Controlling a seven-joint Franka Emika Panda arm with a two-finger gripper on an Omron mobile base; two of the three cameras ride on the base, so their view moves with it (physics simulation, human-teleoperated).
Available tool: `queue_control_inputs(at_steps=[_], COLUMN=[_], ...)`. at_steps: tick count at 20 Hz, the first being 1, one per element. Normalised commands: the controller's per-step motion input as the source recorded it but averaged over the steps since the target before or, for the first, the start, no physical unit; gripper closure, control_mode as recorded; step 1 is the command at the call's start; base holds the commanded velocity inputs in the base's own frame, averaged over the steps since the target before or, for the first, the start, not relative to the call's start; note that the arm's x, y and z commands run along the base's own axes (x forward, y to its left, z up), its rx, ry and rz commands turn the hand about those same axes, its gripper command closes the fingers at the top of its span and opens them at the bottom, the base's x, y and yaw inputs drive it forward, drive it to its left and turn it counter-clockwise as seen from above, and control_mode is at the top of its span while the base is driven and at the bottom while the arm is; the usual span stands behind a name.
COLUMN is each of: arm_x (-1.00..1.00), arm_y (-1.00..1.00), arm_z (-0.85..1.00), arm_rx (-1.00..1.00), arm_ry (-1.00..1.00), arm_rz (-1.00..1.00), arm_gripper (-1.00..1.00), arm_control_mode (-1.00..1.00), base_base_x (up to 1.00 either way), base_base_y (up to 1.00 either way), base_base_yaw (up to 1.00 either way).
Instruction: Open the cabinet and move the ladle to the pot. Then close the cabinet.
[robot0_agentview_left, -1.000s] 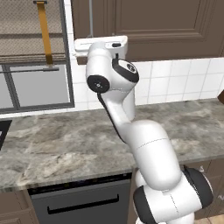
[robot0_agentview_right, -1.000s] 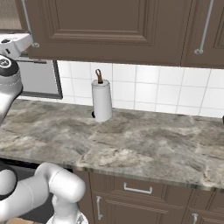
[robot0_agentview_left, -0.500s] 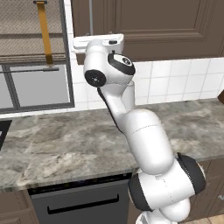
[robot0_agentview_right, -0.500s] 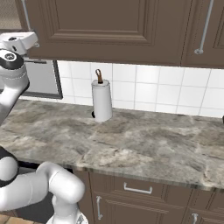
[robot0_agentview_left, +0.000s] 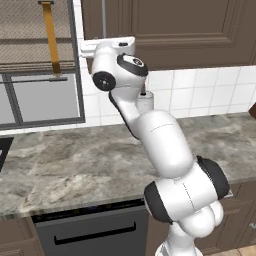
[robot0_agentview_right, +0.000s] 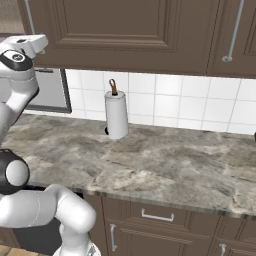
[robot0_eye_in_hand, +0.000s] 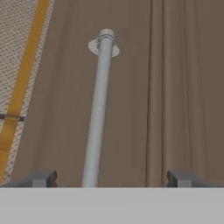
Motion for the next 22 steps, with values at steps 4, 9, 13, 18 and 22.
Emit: queue_control_inputs(at_steps=[4,9,13,18,22], arm_x=[0.53,0.60,0.70,0.76,0.49], arm_y=[0.21,0.14,0.01,-0.07,-0.38], arm_z=[-0.07,-0.09,-0.08,-0.08,0.00], arm_rx=[0.00,0.00,0.00,0.02,0.04], arm_ry=[0.03,0.02,0.01,0.02,0.02], arm_rz=[0.00,0.00,0.00,-0.01,0.00], arm_gripper=[-1.00,-1.00,-1.00,1.00,1.00], arm_control_mode=[-1.00,-1.00,-1.00,-1.00,-1.00], base_base_x=[0.00,0.00,0.00,0.00,0.00], base_base_y=[0.00,0.00,0.00,0.00,0.00], base_base_yaw=[0.00,0.00,0.00,0.00,0.00])
